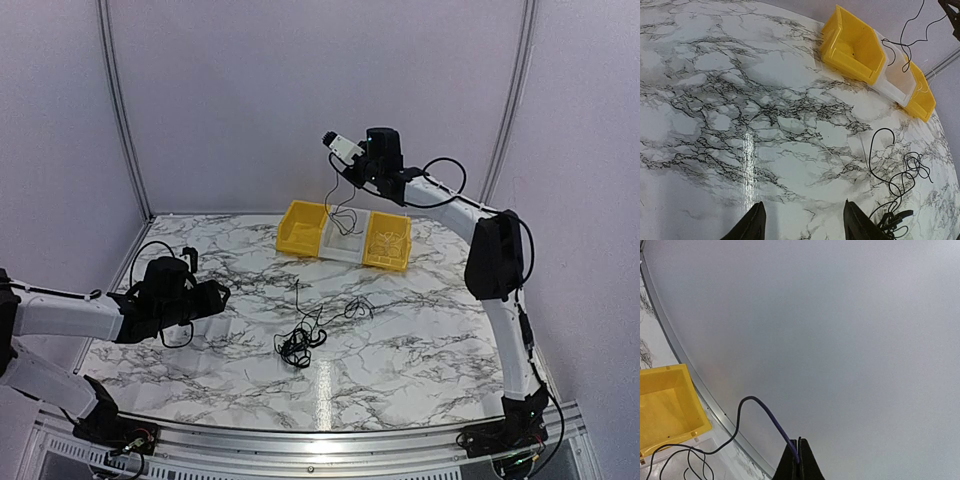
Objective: Untangle the cables
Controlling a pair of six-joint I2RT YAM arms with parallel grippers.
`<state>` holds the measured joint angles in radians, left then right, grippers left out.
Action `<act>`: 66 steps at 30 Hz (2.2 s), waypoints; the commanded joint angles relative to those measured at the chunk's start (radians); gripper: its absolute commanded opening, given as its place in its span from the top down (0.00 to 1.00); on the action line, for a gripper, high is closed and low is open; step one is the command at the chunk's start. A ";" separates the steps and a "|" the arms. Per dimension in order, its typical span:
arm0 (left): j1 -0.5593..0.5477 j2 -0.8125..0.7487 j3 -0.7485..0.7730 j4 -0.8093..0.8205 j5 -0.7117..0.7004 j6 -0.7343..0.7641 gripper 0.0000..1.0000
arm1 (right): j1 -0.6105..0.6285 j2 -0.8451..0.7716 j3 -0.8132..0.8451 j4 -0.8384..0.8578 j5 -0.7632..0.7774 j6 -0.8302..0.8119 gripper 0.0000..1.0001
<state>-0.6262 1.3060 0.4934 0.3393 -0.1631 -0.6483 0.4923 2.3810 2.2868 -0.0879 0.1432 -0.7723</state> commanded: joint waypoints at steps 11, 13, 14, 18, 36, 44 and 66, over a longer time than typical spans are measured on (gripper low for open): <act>0.001 -0.008 -0.007 0.010 -0.001 -0.006 0.45 | -0.068 0.049 -0.085 -0.028 -0.026 0.142 1.00; 0.002 -0.006 -0.005 0.010 0.000 -0.006 0.45 | -0.070 0.053 -0.091 -0.038 -0.042 0.148 1.00; 0.002 -0.006 -0.005 0.010 0.003 -0.008 0.45 | -0.068 0.056 -0.092 -0.045 -0.048 0.148 1.00; 0.002 -0.004 -0.003 0.010 0.006 -0.009 0.45 | -0.058 0.076 -0.095 -0.050 -0.051 0.156 1.00; 0.002 -0.010 -0.011 0.012 0.010 -0.014 0.45 | -0.041 0.113 -0.121 -0.155 -0.133 0.237 1.00; -0.033 0.001 0.011 0.037 0.063 0.053 0.44 | -0.041 0.014 -0.166 -0.228 -0.133 0.243 0.73; -0.134 0.262 0.124 0.184 0.081 0.006 0.46 | 0.191 -0.301 -0.675 -0.230 -0.606 0.353 0.42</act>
<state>-0.7586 1.5837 0.6216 0.4786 -0.0612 -0.6067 0.6083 2.0079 1.5944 -0.3161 -0.3332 -0.4702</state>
